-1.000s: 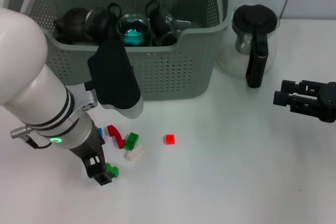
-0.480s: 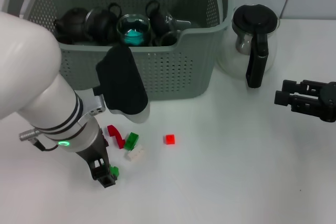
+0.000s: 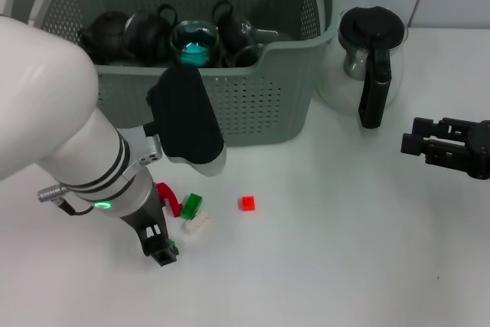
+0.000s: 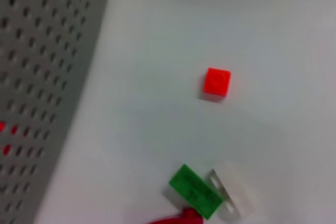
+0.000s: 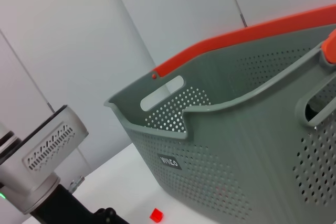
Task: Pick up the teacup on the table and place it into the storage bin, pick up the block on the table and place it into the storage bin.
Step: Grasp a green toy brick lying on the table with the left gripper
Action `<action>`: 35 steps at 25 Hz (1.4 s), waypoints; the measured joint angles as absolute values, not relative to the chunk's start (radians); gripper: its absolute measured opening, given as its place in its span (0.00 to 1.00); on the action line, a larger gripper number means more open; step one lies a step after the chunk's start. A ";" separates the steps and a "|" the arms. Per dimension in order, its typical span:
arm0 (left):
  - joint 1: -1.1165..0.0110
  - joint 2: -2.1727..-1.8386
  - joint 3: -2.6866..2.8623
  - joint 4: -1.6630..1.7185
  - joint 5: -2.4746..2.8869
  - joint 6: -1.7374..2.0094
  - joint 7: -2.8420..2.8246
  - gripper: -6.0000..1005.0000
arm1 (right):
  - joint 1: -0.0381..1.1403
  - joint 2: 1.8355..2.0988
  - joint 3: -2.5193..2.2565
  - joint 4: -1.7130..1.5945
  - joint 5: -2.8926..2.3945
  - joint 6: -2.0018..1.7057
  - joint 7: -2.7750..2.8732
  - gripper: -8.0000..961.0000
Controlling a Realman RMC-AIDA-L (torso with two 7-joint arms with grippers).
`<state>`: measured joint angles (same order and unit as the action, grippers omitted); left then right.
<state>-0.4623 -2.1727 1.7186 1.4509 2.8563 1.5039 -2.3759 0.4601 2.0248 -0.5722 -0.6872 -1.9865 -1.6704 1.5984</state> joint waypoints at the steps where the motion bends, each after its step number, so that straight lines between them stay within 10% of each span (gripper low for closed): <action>1: -0.463 -2.173 1.719 1.450 2.856 1.503 -2.377 0.78 | 0.460 2.025 -0.572 -0.687 -1.986 -1.670 1.598 0.63; 35: -0.454 -2.173 1.693 1.495 2.856 1.554 -2.444 0.78 | 0.449 2.026 -0.572 -0.687 -1.986 -1.667 1.595 0.63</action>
<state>-0.4537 -2.1730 1.6930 1.4949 2.8556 1.5536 -2.4442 0.4494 2.0263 -0.5722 -0.6872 -1.9865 -1.6669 1.5950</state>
